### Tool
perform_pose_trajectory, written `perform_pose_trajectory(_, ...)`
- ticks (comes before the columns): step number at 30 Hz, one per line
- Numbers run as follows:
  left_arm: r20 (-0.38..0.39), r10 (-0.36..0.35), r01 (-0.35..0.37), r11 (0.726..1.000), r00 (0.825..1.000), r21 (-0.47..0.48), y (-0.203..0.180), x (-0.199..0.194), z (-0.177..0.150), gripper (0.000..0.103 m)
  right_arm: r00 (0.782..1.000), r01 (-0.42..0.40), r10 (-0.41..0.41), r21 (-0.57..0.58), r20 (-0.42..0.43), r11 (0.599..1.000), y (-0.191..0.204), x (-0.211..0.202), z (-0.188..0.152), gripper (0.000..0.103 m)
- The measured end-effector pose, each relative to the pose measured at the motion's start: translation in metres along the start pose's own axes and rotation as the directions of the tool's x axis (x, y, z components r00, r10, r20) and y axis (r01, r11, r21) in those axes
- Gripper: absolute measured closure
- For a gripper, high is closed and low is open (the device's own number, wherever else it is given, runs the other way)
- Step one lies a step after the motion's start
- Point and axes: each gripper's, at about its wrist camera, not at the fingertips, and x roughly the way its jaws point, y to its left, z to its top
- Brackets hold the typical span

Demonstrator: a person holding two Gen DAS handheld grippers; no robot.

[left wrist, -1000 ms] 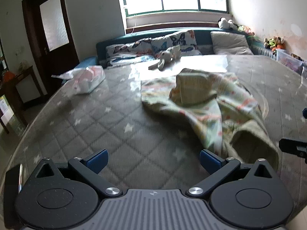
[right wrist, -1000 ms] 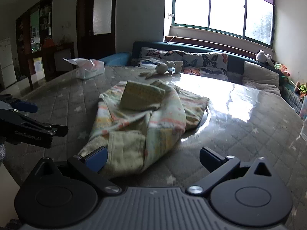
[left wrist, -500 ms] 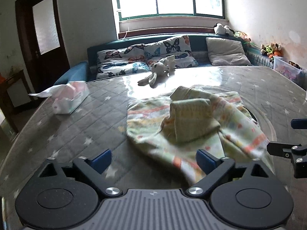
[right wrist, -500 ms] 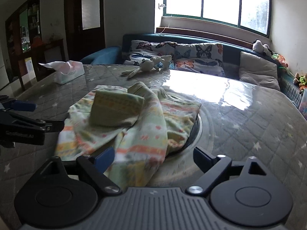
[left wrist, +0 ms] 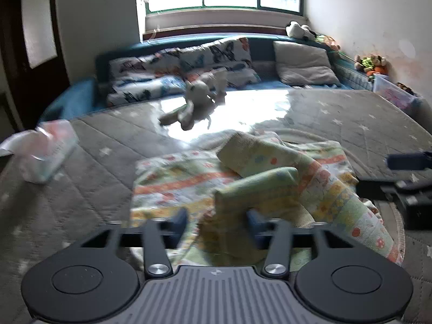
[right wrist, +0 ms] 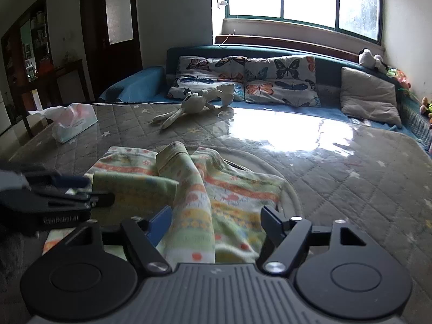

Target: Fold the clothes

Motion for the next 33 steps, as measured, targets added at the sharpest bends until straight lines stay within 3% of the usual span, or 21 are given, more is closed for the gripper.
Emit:
perform_pose_trajectory(1, -0.004, -0.015, 0.015, 1.000, 1.000, -0.005, 0.001, 0.002, -0.001, 0.087, 1.000, -0.007, 0.007, 0.004, -0.007, 1.000, -0.001, 0.006, 0.003, 0.032)
perform_pose_trajectory(4, 0.015, -0.042, 0.043, 0.999, 0.999, -0.022, 0.008, -0.001, -0.003, 0.096, 0.999, -0.027, 0.027, 0.010, -0.026, 1.000, 0.000, 0.024, 0.009, 0.039)
perform_pose_trajectory(10, 0.060, -0.064, 0.068, 0.995, 0.996, -0.074, 0.024, -0.017, 0.000, 0.098, 0.997, -0.052, 0.053, 0.019, -0.054, 0.998, 0.004, 0.059, 0.019, 0.054)
perform_pose_trajectory(18, 0.109, -0.046, 0.060, 0.989, 0.993, -0.135, 0.046, -0.038, 0.001, 0.099, 0.992, -0.090, 0.093, 0.040, -0.085, 0.995, 0.004, 0.079, 0.018, 0.095)
perform_pose_trajectory(26, 0.185, 0.088, -0.041, 0.969, 0.979, -0.243, 0.101, -0.098, -0.017, 0.099, 0.999, -0.042, 0.041, 0.059, 0.021, 0.997, -0.006, 0.034, 0.019, 0.099)
perform_pose_trajectory(33, 0.144, 0.230, -0.165, 0.917, 0.963, -0.364, 0.157, -0.133, -0.060, 0.099, 0.988, 0.061, -0.079, 0.135, 0.133, 0.989, -0.041, -0.034, 0.001, 0.099)
